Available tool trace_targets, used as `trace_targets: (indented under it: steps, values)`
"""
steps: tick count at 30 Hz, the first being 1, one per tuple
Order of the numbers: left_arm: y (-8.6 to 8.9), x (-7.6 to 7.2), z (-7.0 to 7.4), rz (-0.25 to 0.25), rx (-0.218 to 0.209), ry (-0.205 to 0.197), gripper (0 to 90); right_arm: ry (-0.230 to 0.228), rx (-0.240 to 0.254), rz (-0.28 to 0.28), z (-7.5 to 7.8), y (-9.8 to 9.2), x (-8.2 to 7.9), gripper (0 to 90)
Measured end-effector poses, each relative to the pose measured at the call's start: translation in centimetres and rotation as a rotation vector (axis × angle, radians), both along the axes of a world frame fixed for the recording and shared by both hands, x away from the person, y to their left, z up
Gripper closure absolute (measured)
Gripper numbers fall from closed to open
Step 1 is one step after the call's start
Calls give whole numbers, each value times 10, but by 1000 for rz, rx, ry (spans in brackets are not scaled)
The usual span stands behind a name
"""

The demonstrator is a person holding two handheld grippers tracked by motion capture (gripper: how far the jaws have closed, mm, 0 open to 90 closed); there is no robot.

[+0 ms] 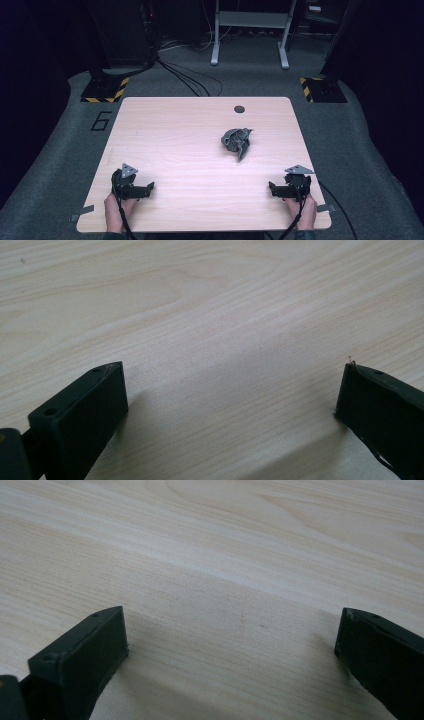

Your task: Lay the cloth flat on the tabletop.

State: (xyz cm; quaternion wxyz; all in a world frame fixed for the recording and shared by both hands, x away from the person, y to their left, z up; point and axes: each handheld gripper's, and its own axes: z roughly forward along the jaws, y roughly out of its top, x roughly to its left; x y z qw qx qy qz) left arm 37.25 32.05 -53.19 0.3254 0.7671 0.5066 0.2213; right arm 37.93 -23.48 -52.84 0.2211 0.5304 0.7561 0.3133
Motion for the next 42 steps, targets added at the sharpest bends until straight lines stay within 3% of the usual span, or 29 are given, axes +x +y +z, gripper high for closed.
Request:
trace_targets:
  steps: [10, 12, 17, 26, 34, 42]
  values:
    - [-1, 0, 0, 2, -1, -1, 1, 15, -5, 13, 2, -1, 3, 0]
    - [-1, 0, 0, 3, -1, 0, 1, 22, 34, 23, 4, -3, 4, 0]
    - [-1, 0, 0, 0, 0, 3, 1, 9, 36, 32, 10, -3, 4, 0]
    - [-1, 0, 0, 0, -1, 2, 2, 2, 61, 74, 25, 9, 14, 0]
    - [-1, 0, 0, 0, -1, 2, 2, -11, 83, 144, 45, 27, 30, 0]
    - [0, 0, 0, -5, 5, 4, 2, -16, 93, 199, 55, 47, 49, 0]
